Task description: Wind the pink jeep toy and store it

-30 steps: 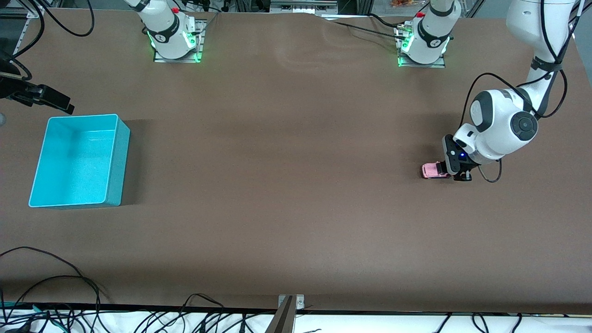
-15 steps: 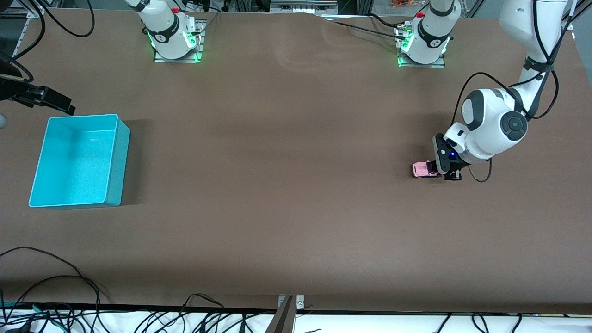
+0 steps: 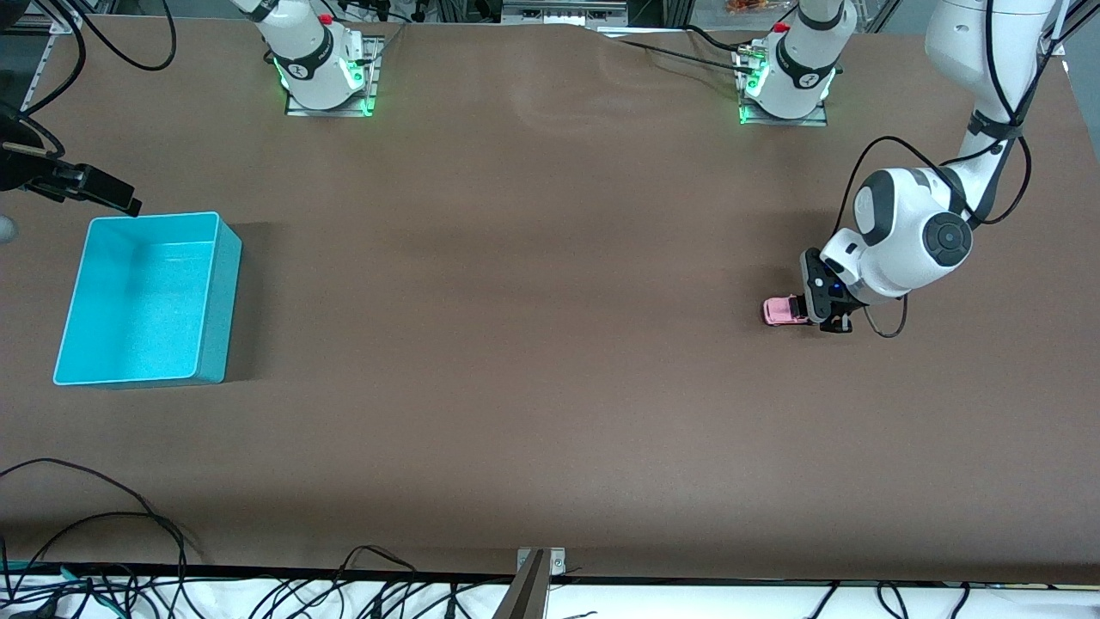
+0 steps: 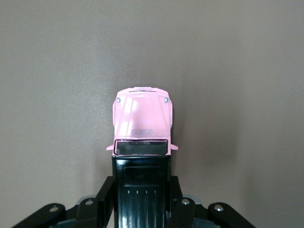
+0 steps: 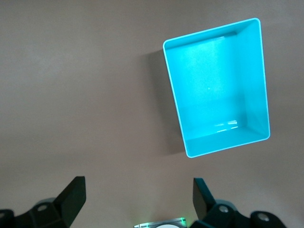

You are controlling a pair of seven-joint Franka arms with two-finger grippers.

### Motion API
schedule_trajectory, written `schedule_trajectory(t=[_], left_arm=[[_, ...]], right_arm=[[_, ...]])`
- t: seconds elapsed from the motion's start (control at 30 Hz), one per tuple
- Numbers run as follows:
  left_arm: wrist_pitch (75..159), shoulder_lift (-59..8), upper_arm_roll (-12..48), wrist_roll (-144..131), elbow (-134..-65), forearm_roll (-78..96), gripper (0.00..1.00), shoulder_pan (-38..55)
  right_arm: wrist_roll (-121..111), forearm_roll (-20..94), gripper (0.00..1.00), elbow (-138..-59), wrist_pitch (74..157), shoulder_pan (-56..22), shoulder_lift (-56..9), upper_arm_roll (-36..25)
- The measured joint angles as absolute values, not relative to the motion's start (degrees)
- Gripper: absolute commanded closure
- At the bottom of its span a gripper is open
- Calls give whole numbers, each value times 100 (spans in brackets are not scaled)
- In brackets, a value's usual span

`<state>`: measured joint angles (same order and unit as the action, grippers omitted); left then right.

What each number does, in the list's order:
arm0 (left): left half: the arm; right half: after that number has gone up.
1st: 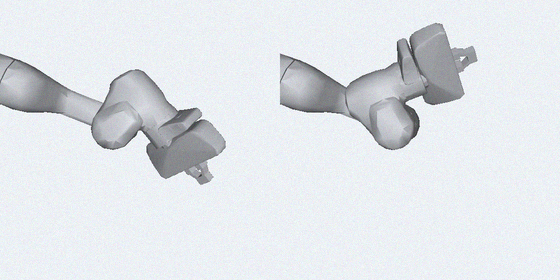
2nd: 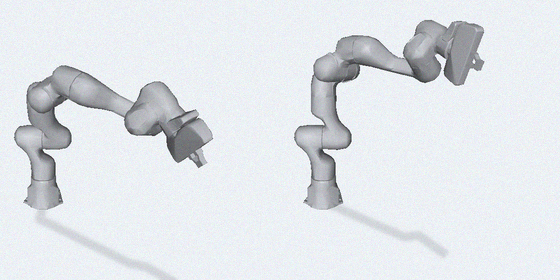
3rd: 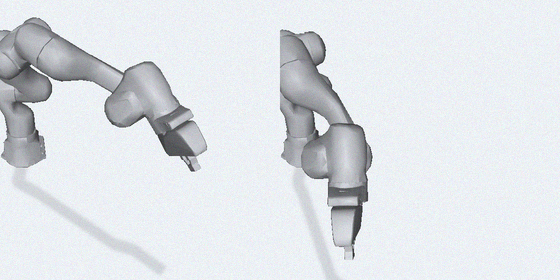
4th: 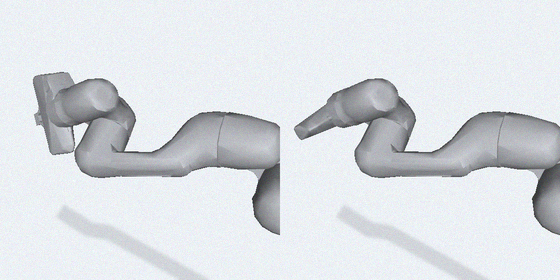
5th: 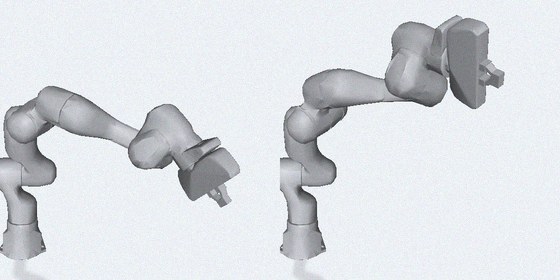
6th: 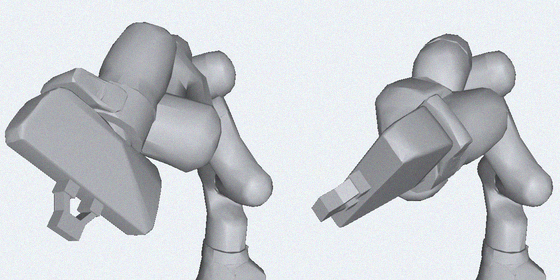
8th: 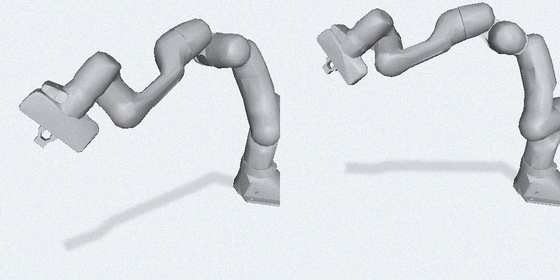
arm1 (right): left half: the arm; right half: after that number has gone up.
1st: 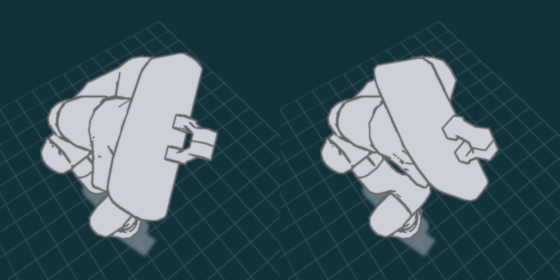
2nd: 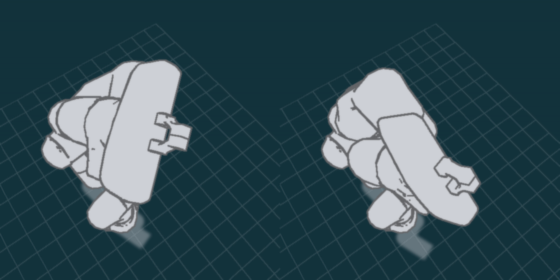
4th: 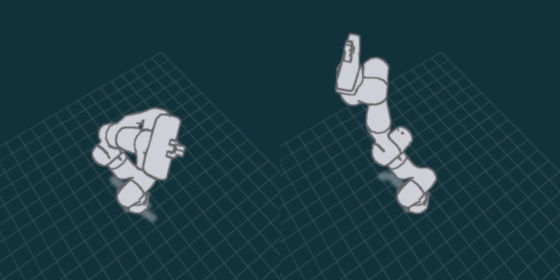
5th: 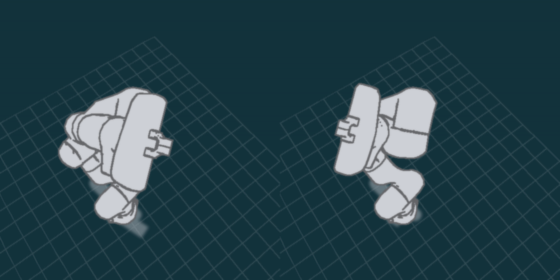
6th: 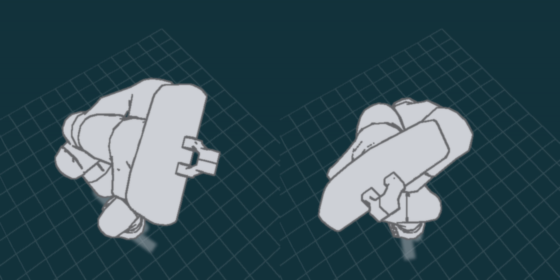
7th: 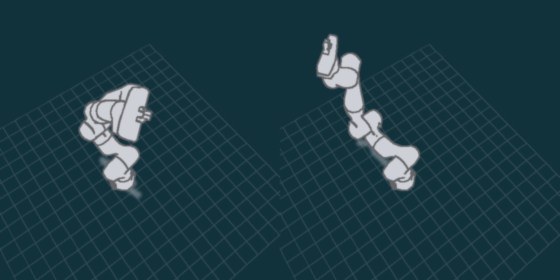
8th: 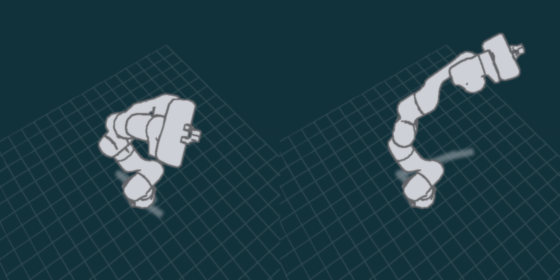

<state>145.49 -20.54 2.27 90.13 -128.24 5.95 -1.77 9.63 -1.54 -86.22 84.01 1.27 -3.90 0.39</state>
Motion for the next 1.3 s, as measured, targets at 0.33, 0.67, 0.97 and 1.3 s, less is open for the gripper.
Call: schedule_trajectory(t=[0.33, 0.67, 0.97, 1.3], left_arm=[[14550, -2058, 224, 9002, -12823, 595, 100, -177], [14548, -2061, 210, 8998, -12822, 595, 100, -177], [14526, -2060, 42, 9001, -12822, 595, 100, -176], [14516, -2059, -44, 9010, -12822, 531, 100, -175]], right_arm=[[963, -154, 0, -8623, 8401, 128, -391, 16], [963, -100, 0, -8622, 8402, 128, -392, 14], [963, -97, 0, -8622, 8402, 128, -394, 8], [963, -96, 0, -8622, 8402, 128, -398, 6]])
